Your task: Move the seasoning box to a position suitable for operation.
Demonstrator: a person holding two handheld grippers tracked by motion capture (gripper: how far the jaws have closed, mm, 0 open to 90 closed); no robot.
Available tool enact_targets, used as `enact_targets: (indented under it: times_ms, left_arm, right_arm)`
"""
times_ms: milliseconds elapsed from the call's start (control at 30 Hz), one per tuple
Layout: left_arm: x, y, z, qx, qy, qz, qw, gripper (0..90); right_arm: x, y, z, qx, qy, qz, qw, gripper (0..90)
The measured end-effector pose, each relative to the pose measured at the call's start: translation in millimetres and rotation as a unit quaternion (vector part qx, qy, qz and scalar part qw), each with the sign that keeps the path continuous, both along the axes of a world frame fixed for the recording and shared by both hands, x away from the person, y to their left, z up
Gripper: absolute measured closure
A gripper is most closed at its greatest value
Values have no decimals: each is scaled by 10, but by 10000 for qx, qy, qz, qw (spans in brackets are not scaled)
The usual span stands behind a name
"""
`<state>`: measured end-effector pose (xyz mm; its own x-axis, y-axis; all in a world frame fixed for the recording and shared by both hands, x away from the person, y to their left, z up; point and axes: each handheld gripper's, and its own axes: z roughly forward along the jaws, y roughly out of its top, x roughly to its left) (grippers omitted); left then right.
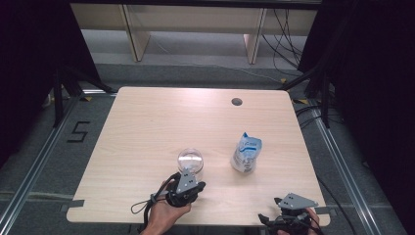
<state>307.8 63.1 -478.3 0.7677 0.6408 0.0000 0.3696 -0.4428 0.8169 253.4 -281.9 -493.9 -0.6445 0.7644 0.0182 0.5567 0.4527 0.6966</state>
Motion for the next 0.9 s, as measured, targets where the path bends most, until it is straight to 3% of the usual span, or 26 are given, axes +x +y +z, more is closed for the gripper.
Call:
enact_targets:
  times_ms: [33,67,233,333,400,467,533,567,633,700,800,833,900]
  left_arm:
    - [-8,32,-7,-102,19,65,9999,892]
    - [-2,70,0,20,6,46,10000,893]
    - [12,228,-19,-91,69,209,9997,892]
    - [24,321,-19,-20,37,212,9998,891]
    - [26,366,-29,-75,58,344,9994,891]
    - [38,429,-23,-27,-6,308,9995,891]
    - [32,452,-42,-245,52,493,9985,890]
    - [45,499,-34,-110,24,428,9990,889]
    - [52,534,-49,-242,30,553,9982,888]
    - [72,604,-48,-86,-6,559,9984,887]
    - [95,669,-66,-215,21,641,9977,884]
    - [98,672,-76,-343,48,703,9969,881]
    - [100,706,-75,-331,54,681,9971,874]
  right_arm:
    - [-2,-7,4,-45,-26,-5,10000,201]
    - [-1,-4,-1,-2,3,10,10000,201]
    - [10,-4,-5,-25,-41,80,10000,201]
    - [-12,11,7,36,111,-61,9999,200]
    - [5,0,-5,-18,21,29,10000,201]
    - [4,-3,-4,-15,20,33,10000,201]
    - [5,-3,-7,-18,17,30,10000,201]
    - [6,-3,-7,-22,9,28,10000,201]
    - [5,0,-6,-13,7,15,10000,201]
    - [1,11,-1,68,114,-20,9999,201]
    - [5,3,-13,1,-10,5,10000,201]
    - [4,4,-13,5,-7,-5,10000,201]
    - [16,5,-22,60,-20,84,9999,201]
